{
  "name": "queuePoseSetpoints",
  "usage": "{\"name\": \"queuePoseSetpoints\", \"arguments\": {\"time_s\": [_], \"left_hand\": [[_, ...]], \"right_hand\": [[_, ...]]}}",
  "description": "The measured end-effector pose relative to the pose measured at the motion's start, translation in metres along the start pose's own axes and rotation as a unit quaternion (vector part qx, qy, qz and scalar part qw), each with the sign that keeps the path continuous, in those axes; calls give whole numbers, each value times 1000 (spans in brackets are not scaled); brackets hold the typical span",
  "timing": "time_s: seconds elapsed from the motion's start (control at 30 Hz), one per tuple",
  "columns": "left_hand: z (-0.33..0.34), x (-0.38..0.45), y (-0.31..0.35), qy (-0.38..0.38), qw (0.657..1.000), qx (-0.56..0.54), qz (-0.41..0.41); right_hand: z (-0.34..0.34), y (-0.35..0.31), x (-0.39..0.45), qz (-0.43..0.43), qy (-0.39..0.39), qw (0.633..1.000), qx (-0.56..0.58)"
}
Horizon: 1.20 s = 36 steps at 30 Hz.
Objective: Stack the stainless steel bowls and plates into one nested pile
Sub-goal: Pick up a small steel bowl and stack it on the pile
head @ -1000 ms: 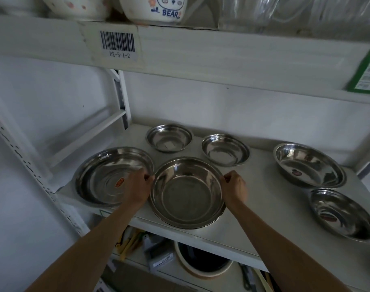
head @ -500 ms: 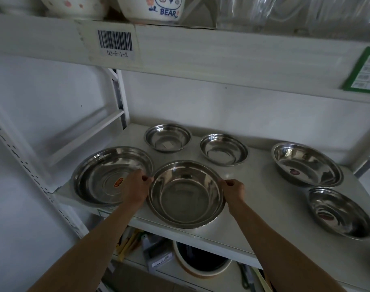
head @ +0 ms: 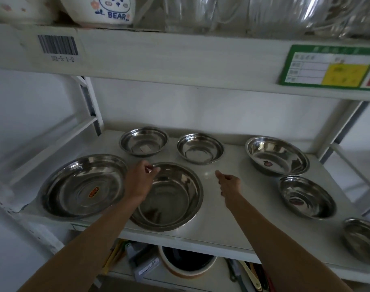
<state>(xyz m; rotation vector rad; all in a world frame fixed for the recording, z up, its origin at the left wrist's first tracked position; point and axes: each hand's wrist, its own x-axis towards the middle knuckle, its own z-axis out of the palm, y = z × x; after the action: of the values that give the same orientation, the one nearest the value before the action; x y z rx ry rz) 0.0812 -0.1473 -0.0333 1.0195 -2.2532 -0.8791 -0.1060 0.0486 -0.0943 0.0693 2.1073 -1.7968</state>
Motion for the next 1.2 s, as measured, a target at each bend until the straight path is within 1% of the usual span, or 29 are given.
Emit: {"name": "queuePoseSetpoints", "arguments": {"time_s": [0.13, 0.27, 0.4, 0.47, 0.53, 0.63, 0.73, 0.83, 0.93, 1.0, 1.2], "left_hand": [[36, 2, 42, -41, 997, -63, 29], [76, -4, 91, -74, 993, -63, 70], [122, -11, 131, -120, 987, -64, 85], [141, -18, 151, -135, 985, -70, 86], [159, -23, 169, -150, 982, -82, 79], [187, -22, 188, -177, 976, -112, 56], [217, -18, 199, -185, 974, -122, 40], [239, -17, 212, -189, 971, -144, 10], [260, -15, 221, -193, 968, -160, -34], [273, -13, 223, -193, 962, -178, -78], [301, -2, 223, -170, 950, -200, -172]], "right_hand": [[-33, -17, 10, -35, 41, 998, 15], [-79, -27, 25, -65, 102, 993, 3], [-131, -41, 41, -85, 147, 985, -38], [-159, -42, 53, -76, 170, 982, -40], [-184, -44, 61, -69, 169, 982, -50], [-214, -49, 78, -77, 181, 977, -87], [-233, -54, 94, -80, 191, 971, -115], [-250, -58, 109, -75, 176, 972, -137], [-267, -57, 126, -71, 165, 969, -167], [-277, -53, 141, -62, 168, 965, -193], [-295, -40, 179, -16, 166, 959, -229]]}}
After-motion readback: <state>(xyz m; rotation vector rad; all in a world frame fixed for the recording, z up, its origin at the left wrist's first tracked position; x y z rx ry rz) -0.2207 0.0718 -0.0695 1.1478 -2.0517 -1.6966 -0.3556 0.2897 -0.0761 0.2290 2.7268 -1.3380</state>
